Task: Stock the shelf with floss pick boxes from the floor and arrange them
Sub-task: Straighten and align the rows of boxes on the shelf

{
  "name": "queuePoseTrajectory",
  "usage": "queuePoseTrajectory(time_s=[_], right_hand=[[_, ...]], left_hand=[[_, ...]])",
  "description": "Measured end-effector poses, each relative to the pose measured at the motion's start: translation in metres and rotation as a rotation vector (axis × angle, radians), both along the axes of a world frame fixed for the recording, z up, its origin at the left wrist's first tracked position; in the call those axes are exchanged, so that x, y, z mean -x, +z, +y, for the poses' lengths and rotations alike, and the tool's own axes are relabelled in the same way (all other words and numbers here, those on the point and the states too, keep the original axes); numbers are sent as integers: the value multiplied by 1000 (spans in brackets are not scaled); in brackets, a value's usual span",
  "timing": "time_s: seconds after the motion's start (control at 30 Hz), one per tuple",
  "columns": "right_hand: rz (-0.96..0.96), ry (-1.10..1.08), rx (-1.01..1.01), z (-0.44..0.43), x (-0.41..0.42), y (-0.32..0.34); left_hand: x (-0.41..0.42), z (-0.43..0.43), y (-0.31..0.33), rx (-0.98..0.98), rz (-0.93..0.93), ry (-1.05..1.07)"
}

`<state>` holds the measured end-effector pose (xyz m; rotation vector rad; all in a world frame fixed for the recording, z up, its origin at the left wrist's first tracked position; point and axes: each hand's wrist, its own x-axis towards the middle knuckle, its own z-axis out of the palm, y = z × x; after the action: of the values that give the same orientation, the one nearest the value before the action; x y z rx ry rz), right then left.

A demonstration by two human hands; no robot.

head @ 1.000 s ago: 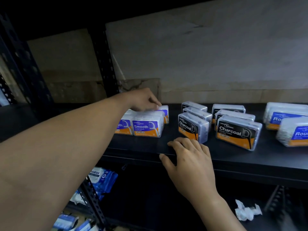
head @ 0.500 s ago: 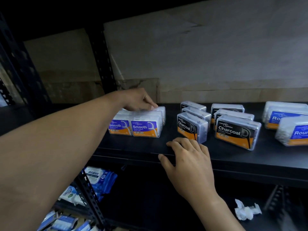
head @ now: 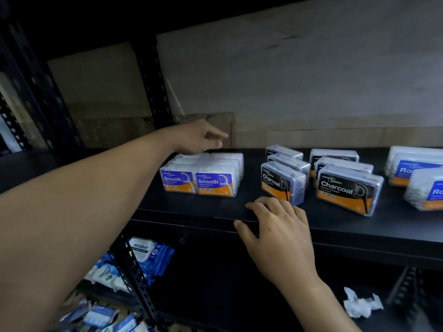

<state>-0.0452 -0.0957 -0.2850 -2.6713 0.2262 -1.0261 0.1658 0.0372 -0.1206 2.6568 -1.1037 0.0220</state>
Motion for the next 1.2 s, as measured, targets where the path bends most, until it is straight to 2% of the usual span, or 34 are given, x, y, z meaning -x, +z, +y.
queuePoseTrajectory(time_s=[0.2, 0.3, 0.4, 0.5, 0.63, 1.2], right_hand=[[-14, -5, 2, -1, 0, -2], [-2, -7, 9, 0, 0, -2], [-1, -12, 16, -1, 0, -3], [2, -11, 24, 0, 0, -3], [8, -5, 25, -1, 0, -2], [-2, -6, 16, -1, 0, -2]], left_hand=[[8, 42, 10, 45, 19, 37], [19, 59, 6, -100, 33, 50], [25, 69, -4, -275, -47, 76], [19, 73, -14, -362, -137, 78], [5, 74, -23, -433, -157, 107], [10, 62, -29, -392, -172, 93]])
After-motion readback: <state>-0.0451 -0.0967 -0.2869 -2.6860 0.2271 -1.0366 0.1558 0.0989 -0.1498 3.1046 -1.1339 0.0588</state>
